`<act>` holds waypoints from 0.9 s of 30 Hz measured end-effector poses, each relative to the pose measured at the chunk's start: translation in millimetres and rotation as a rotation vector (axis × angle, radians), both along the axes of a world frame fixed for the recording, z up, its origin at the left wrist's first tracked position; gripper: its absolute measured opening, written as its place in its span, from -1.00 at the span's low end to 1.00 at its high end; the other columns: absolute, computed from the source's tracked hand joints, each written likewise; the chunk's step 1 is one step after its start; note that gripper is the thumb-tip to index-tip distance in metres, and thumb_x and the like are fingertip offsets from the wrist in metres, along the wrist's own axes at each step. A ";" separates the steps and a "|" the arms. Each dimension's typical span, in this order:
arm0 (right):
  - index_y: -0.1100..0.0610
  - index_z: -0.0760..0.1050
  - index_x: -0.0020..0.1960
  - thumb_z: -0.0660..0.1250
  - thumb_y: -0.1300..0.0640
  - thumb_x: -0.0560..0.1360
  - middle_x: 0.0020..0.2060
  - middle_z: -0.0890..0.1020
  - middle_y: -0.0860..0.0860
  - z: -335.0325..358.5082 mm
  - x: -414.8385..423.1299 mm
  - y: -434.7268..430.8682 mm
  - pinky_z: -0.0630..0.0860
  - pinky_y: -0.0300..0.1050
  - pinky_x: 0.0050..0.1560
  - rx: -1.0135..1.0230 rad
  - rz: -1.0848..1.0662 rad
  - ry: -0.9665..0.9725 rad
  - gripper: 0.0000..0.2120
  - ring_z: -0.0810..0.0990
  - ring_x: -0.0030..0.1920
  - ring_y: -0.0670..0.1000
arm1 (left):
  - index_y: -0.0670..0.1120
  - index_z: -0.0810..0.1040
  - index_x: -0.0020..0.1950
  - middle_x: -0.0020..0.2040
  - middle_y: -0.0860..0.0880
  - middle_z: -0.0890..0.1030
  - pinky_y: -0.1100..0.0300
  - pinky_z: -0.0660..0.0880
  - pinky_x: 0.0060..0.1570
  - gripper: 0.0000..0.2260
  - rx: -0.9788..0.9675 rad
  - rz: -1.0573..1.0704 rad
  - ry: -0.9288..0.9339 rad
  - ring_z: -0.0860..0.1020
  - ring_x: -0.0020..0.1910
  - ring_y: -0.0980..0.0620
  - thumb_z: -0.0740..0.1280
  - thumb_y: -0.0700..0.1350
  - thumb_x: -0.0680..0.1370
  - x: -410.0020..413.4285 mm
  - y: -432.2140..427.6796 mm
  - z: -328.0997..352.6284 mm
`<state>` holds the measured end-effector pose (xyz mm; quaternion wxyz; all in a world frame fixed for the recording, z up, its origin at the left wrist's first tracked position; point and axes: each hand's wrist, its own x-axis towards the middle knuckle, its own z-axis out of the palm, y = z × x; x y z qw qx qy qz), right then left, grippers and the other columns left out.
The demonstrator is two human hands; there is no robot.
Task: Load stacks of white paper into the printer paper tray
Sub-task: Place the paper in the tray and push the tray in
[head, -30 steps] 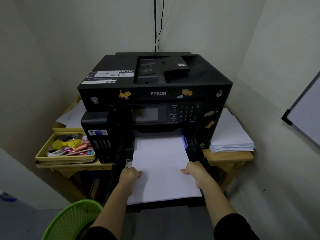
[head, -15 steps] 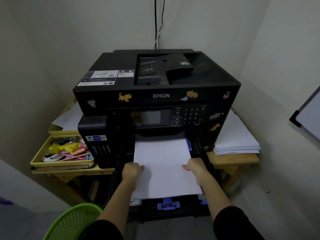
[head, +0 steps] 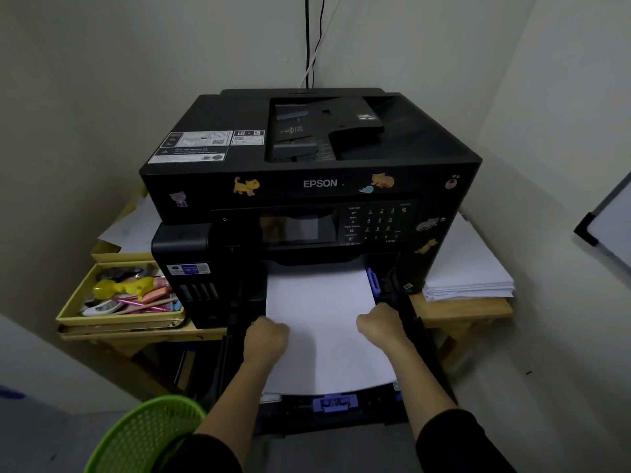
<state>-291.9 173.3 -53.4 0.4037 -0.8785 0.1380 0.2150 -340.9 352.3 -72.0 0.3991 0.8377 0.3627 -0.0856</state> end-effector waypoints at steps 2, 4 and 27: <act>0.16 0.25 -0.39 0.23 0.25 0.47 -0.44 0.37 0.03 6.5 -4.9 2.5 0.24 -0.22 -0.49 -0.208 0.090 -0.077 -0.71 0.33 -0.48 -0.01 | -0.30 0.32 0.32 0.24 -0.25 0.50 0.12 0.47 -0.06 -0.61 0.216 -0.121 0.055 0.52 0.07 -0.17 0.22 -0.12 0.56 -4.4 -2.9 7.3; 0.25 0.46 0.03 0.28 0.17 0.47 -0.03 0.55 0.14 14.6 -9.1 3.1 0.50 -0.10 -0.18 -0.390 0.201 -0.126 -0.81 0.56 -0.09 0.10 | -0.22 0.13 0.47 0.40 -0.23 0.30 -0.02 0.42 0.24 -0.40 0.381 -0.239 0.139 0.34 0.34 -0.23 0.25 -0.02 0.53 -8.2 -6.3 16.0; -0.05 -0.19 0.56 0.48 0.21 0.33 0.52 -0.04 0.11 -3.5 -38.1 -19.2 0.24 0.12 0.44 -0.129 0.414 -0.031 0.06 -0.05 0.52 0.20 | -0.10 -0.29 0.54 0.52 -0.31 -0.22 -0.13 0.12 0.47 0.09 0.116 -0.462 0.271 -0.18 0.52 -0.30 0.51 -0.15 0.36 -32.6 -20.0 22.9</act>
